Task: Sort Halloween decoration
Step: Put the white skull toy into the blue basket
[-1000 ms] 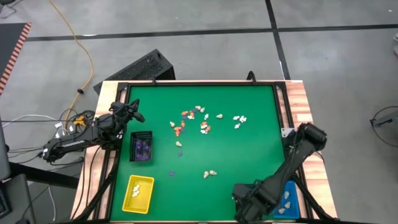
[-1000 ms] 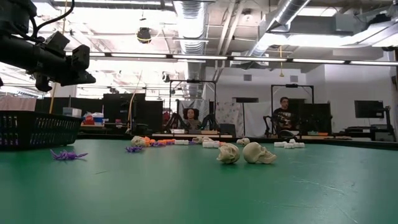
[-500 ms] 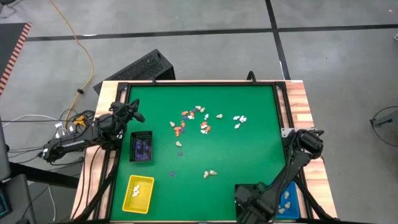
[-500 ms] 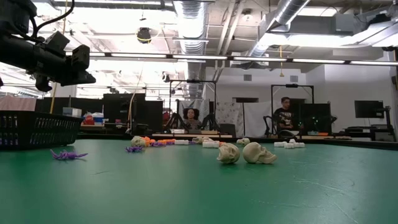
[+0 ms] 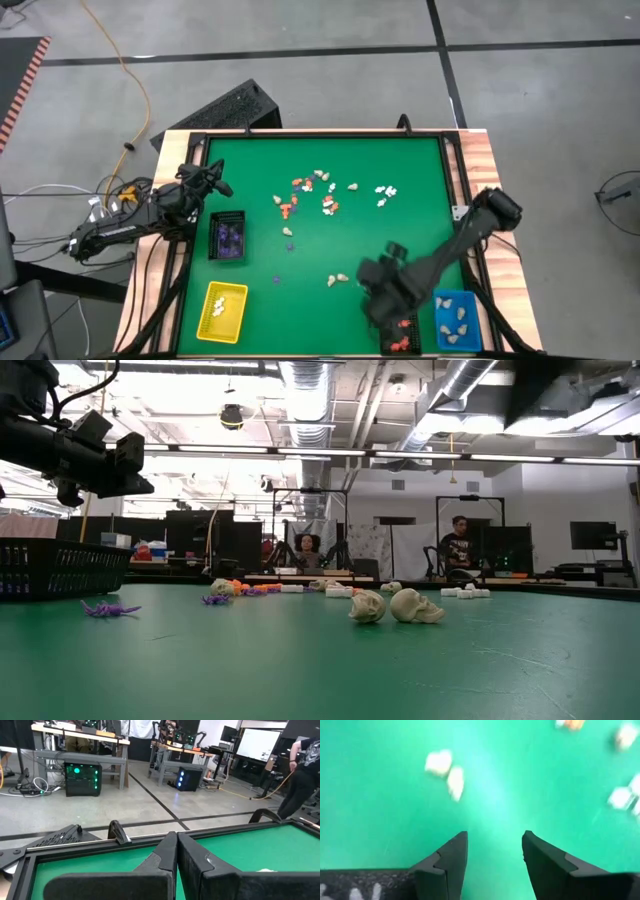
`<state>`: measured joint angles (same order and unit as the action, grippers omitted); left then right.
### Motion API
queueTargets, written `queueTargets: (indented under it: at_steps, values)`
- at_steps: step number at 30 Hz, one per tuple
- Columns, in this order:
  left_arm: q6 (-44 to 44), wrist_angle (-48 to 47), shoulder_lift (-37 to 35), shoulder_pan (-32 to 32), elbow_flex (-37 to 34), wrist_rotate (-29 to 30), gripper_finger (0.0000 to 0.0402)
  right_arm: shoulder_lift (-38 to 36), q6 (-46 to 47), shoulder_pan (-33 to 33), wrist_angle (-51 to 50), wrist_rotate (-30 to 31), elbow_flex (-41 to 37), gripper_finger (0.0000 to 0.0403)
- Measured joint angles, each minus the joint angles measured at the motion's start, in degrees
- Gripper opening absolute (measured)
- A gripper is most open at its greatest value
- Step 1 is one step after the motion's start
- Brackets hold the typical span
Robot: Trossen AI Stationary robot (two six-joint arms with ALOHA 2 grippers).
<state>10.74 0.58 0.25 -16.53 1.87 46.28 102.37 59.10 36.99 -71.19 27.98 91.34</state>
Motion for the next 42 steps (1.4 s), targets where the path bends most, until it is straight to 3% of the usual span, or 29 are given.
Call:
queueTargets:
  at_steps: [4, 8, 17, 21, 32, 42]
  values:
    - [0.0, 0.0, 0.0, 0.0, 0.0, 0.0, 0.0000, -1.0, -13.4, -4.9, 7.7, 2.4, -1.5, 0.0204]
    - [0.0, -0.1, 0.0, 0.0, 0.0, 0.0, 0.0000, -0.8, -21.2, -6.7, 20.4, 3.0, -8.3, 0.0208]
    - [0.0, -0.1, 0.0, 0.0, 0.0, 0.0, 0.0000, -5.8, -21.0, -5.0, 47.8, 5.6, -28.6, 0.0206]
    - [0.0, -0.2, 0.0, 0.0, 0.0, 0.0, 0.0000, -5.6, -26.4, -6.9, 63.1, -0.8, -34.8, 0.0205]
    - [0.9, -0.2, 0.0, 0.0, 0.0, 0.0, 0.0000, -4.0, -31.0, -9.8, 73.8, -6.0, -41.2, 0.0205]
    - [1.2, -0.3, 0.1, 0.0, 0.0, 0.0, 0.0000, 1.1, -30.6, -10.2, 79.0, -8.7, -41.1, 0.0205]
